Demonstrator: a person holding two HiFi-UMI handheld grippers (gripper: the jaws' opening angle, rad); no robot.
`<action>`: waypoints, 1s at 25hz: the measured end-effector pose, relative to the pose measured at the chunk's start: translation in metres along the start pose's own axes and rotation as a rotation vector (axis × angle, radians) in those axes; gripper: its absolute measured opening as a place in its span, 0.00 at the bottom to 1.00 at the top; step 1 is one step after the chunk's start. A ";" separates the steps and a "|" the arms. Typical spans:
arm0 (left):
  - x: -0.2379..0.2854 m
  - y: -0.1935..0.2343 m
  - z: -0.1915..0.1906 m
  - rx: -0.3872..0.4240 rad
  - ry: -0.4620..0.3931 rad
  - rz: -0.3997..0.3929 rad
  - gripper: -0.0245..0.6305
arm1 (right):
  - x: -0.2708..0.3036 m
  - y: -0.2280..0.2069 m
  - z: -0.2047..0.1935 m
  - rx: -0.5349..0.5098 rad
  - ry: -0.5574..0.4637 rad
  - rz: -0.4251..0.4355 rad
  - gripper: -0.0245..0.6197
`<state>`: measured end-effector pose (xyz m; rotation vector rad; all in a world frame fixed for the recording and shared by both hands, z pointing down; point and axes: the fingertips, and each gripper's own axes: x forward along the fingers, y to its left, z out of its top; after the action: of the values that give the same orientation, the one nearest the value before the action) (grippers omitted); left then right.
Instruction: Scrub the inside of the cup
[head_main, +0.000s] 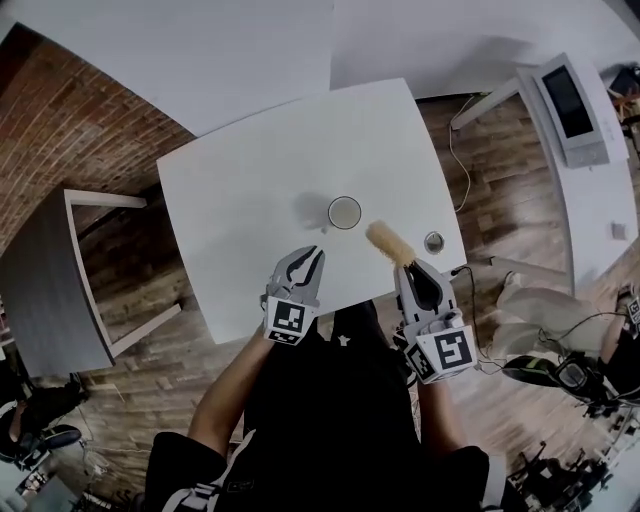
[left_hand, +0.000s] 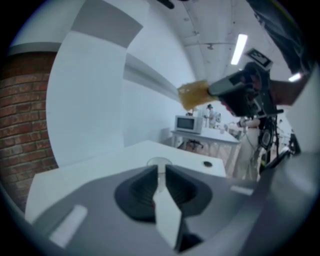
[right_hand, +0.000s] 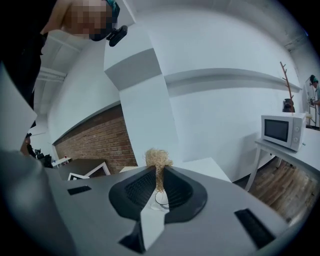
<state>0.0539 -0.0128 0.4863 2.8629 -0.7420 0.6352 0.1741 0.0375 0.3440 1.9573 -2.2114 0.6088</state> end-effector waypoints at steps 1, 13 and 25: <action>0.009 0.002 -0.006 -0.008 0.019 0.006 0.11 | 0.006 -0.007 -0.003 -0.012 0.023 0.014 0.10; 0.089 0.011 -0.069 0.084 0.192 -0.030 0.26 | 0.064 -0.024 -0.025 -0.346 0.310 0.211 0.10; 0.076 -0.011 -0.074 0.091 0.221 -0.085 0.15 | 0.091 -0.004 -0.081 -0.711 0.613 0.377 0.10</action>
<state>0.0921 -0.0209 0.5857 2.8221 -0.5690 0.9769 0.1506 -0.0167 0.4509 0.8733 -1.9924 0.3175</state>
